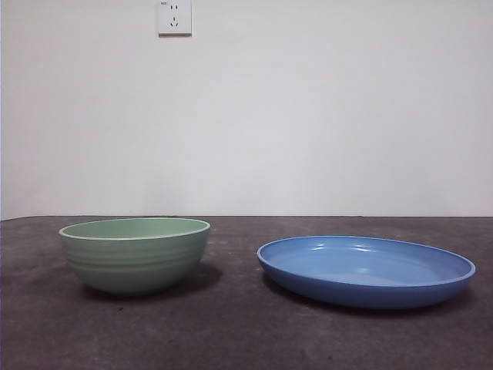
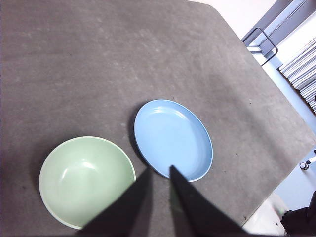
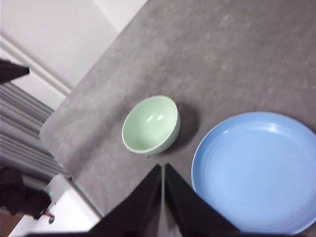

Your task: Place the green bowl on the blue plate

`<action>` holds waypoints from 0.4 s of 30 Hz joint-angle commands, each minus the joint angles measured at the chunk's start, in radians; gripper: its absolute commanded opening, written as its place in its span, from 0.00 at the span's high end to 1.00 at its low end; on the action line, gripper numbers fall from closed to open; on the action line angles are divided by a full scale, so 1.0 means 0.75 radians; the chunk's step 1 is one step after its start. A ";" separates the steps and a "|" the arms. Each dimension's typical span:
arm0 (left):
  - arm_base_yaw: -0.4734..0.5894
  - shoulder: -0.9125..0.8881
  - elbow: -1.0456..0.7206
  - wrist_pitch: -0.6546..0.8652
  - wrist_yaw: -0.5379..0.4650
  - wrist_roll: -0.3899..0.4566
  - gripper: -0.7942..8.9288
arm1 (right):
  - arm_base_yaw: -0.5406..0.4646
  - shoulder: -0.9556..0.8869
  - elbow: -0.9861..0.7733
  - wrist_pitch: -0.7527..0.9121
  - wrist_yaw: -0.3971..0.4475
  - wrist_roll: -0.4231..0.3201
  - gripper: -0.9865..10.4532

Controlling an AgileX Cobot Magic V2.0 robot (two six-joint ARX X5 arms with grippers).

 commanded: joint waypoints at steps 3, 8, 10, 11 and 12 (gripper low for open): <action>-0.004 0.023 0.033 0.012 0.005 0.023 0.66 | 0.006 0.015 0.025 -0.020 -0.002 -0.053 0.91; -0.004 0.039 0.033 0.004 0.005 0.023 0.37 | 0.006 0.014 0.025 -0.024 -0.001 -0.054 0.79; -0.004 0.040 0.033 0.004 0.005 0.023 0.30 | 0.006 0.014 0.025 -0.024 0.001 -0.055 0.65; -0.004 0.041 0.033 0.004 0.004 0.023 0.28 | 0.006 0.014 0.025 -0.024 0.001 -0.055 0.56; -0.004 0.041 0.033 0.004 0.004 0.023 0.27 | 0.006 0.014 0.025 -0.024 0.001 -0.055 0.51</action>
